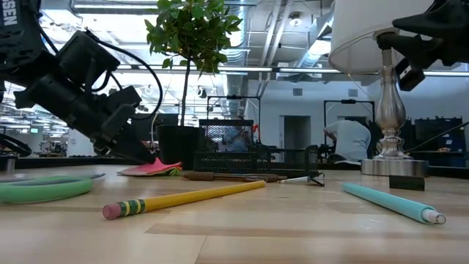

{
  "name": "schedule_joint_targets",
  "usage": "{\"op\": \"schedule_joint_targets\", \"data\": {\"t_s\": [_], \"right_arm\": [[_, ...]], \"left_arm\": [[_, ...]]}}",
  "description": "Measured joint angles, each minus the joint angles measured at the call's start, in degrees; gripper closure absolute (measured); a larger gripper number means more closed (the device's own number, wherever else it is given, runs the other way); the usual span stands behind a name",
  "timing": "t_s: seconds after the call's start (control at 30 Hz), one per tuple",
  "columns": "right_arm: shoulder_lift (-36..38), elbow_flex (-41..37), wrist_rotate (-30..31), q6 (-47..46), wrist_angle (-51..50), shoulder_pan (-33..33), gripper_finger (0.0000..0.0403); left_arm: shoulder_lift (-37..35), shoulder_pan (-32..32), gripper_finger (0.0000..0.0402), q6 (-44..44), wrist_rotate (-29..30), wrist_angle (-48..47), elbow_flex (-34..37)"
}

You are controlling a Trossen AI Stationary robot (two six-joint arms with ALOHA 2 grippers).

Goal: Pick and place office supplies into organizer
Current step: Put the pink sticky notes into the black desk organizer

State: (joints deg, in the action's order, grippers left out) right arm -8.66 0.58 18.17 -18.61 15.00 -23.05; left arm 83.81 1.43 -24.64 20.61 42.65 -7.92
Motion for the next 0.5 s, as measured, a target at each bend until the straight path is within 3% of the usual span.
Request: {"op": "schedule_joint_targets", "data": {"t_s": [0.5], "right_arm": [[-6.2,0.0,0.0,-3.3,1.4,1.8,0.0305]], "left_arm": [[-0.1,-4.5,0.0401,2.4,0.6,4.8,-2.8]]}}
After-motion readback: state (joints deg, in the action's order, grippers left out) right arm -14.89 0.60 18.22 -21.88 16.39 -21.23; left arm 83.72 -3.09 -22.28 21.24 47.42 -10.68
